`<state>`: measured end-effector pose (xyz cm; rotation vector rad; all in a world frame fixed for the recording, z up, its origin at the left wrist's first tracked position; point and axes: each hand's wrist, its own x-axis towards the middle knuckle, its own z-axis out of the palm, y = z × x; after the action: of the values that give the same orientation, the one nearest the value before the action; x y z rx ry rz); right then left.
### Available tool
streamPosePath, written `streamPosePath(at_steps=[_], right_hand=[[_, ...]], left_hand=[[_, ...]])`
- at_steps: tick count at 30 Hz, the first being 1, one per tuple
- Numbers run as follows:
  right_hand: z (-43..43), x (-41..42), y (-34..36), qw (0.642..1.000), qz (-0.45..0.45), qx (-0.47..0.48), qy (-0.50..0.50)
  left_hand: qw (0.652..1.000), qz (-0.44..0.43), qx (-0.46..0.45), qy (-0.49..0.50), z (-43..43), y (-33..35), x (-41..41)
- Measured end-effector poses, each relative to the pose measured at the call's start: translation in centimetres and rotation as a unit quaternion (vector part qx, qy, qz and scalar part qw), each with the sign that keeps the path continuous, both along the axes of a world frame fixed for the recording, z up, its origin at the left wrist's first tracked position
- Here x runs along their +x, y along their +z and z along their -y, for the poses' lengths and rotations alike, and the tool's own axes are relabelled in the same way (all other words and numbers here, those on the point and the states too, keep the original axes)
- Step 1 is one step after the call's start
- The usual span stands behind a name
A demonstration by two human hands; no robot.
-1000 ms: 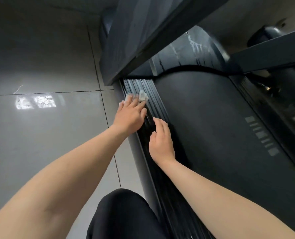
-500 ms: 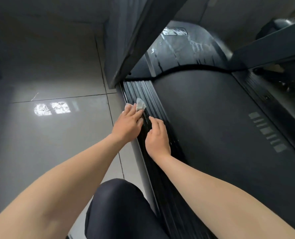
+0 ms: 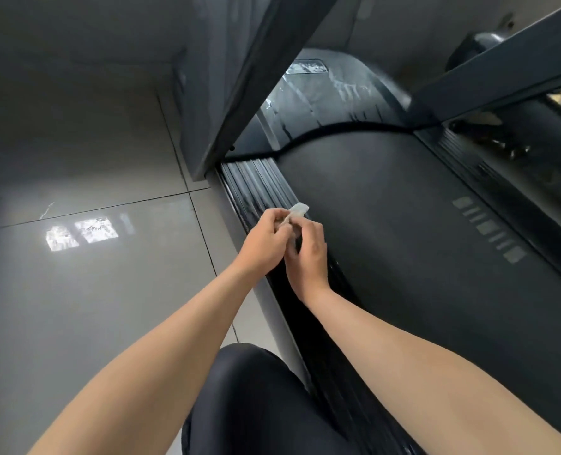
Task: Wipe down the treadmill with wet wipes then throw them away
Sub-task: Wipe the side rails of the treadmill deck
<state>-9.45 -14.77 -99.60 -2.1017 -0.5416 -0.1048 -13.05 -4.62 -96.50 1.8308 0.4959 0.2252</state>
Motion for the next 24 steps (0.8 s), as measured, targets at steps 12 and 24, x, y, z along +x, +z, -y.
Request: streamPosePath(at_steps=[12,24], right_hand=[[1.8,2.6,0.0,0.991,-0.005,-0.119,-0.063],[-7.3,6.5,0.8,0.943,-0.024,-0.320,0.087]], left_hand=[[0.985,-0.068,0.155,0.021,-3.5,-4.9,-1.1],[0.995,-0.060,0.077,-0.011,-3.4,-6.1,-0.4]])
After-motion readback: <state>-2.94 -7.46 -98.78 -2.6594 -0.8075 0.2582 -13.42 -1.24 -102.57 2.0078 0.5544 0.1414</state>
